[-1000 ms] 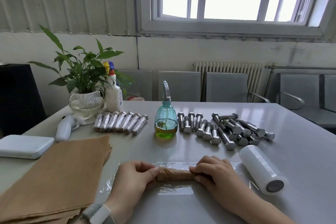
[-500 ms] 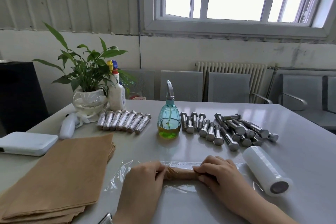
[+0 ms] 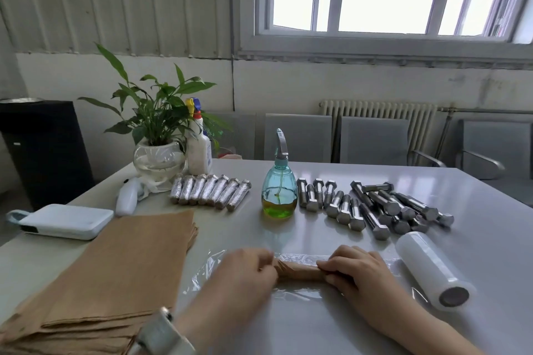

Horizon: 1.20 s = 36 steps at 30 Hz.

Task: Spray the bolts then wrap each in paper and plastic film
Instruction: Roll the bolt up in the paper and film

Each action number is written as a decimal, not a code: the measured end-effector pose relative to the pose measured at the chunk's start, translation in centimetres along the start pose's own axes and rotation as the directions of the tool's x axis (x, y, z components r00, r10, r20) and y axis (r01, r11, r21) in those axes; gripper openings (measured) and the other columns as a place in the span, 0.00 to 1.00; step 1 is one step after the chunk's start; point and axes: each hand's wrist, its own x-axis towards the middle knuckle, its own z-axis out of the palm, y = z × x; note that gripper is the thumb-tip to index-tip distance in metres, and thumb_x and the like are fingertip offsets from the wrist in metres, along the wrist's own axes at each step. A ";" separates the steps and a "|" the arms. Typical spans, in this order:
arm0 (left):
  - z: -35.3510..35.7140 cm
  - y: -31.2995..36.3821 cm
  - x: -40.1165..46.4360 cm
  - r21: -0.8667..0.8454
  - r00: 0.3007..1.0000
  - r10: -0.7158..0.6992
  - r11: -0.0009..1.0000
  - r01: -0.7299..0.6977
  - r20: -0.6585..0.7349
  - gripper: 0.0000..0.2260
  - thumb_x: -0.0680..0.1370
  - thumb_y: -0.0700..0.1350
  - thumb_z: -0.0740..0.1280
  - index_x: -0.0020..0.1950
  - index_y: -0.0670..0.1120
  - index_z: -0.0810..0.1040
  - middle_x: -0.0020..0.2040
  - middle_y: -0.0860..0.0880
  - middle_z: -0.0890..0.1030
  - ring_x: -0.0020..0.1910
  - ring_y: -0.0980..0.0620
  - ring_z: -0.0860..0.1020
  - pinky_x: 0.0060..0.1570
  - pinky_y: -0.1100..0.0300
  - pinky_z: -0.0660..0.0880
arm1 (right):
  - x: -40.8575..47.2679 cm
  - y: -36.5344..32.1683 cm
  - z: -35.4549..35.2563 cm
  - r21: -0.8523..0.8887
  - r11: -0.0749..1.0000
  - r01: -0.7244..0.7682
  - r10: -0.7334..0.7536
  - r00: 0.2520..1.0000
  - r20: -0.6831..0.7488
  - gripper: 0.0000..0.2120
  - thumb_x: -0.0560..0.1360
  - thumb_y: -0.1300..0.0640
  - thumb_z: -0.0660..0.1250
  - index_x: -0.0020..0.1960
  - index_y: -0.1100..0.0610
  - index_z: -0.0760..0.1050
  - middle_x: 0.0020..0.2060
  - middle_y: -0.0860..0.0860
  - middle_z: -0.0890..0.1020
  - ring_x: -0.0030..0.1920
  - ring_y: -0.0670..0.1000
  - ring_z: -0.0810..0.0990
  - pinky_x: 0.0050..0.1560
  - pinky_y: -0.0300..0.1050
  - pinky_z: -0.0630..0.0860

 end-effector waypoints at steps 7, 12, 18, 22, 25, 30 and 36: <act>-7.8 -5.3 3.5 0.459 0.928 -0.185 0.826 0.326 -0.324 0.05 0.79 0.49 0.61 0.49 0.53 0.76 0.47 0.54 0.80 0.42 0.51 0.79 0.36 0.61 0.71 | 0.0 -0.2 0.0 0.010 1.000 -0.003 0.003 1.000 -0.018 0.11 0.79 0.51 0.67 0.59 0.40 0.80 0.49 0.35 0.75 0.55 0.40 0.75 0.54 0.37 0.62; -6.9 -6.5 4.4 0.759 0.946 -0.252 0.569 0.317 -0.206 0.17 0.78 0.62 0.61 0.59 0.53 0.76 0.62 0.47 0.71 0.64 0.46 0.72 0.61 0.53 0.68 | 0.0 0.1 0.2 0.013 1.000 -0.003 0.003 1.000 -0.021 0.10 0.79 0.51 0.67 0.58 0.41 0.81 0.49 0.35 0.76 0.56 0.41 0.75 0.55 0.30 0.58; -5.5 -7.3 4.9 0.726 0.949 -0.237 0.613 0.312 -0.208 0.19 0.78 0.63 0.60 0.60 0.51 0.77 0.62 0.47 0.70 0.64 0.46 0.71 0.63 0.52 0.66 | 0.2 0.4 0.3 -0.004 1.000 -0.001 0.001 1.000 -0.014 0.10 0.79 0.49 0.66 0.59 0.40 0.80 0.50 0.35 0.75 0.56 0.40 0.74 0.55 0.29 0.58; -5.5 -6.8 4.5 0.648 0.950 -0.184 0.697 0.308 -0.254 0.10 0.79 0.59 0.61 0.52 0.55 0.74 0.58 0.49 0.70 0.63 0.47 0.72 0.62 0.54 0.66 | 0.1 0.4 0.3 0.009 1.000 -0.001 0.002 1.000 -0.020 0.10 0.79 0.50 0.67 0.58 0.41 0.81 0.50 0.36 0.76 0.55 0.41 0.75 0.54 0.29 0.58; -5.7 -6.8 4.3 0.658 0.940 -0.171 0.677 0.329 -0.294 0.15 0.80 0.62 0.57 0.54 0.55 0.76 0.59 0.48 0.72 0.62 0.47 0.73 0.61 0.53 0.66 | 0.1 0.4 0.3 -0.004 1.000 0.003 -0.003 1.000 -0.017 0.10 0.79 0.49 0.66 0.59 0.40 0.80 0.51 0.35 0.76 0.56 0.39 0.74 0.54 0.32 0.59; -5.2 -6.9 4.4 0.687 0.942 -0.249 0.645 0.335 -0.225 0.19 0.76 0.67 0.61 0.52 0.54 0.77 0.59 0.48 0.71 0.62 0.47 0.73 0.61 0.54 0.66 | 0.1 0.4 0.3 -0.020 1.000 0.002 -0.002 1.000 0.001 0.11 0.80 0.48 0.64 0.61 0.39 0.78 0.50 0.33 0.74 0.57 0.38 0.72 0.56 0.35 0.60; -5.3 -6.7 4.2 0.489 0.944 -0.183 0.818 0.302 -0.275 0.11 0.78 0.60 0.64 0.40 0.56 0.70 0.48 0.53 0.70 0.56 0.49 0.75 0.56 0.55 0.69 | 0.1 0.4 0.3 -0.013 1.000 0.006 -0.006 1.000 -0.010 0.11 0.80 0.49 0.65 0.60 0.39 0.79 0.50 0.34 0.74 0.57 0.39 0.72 0.55 0.34 0.60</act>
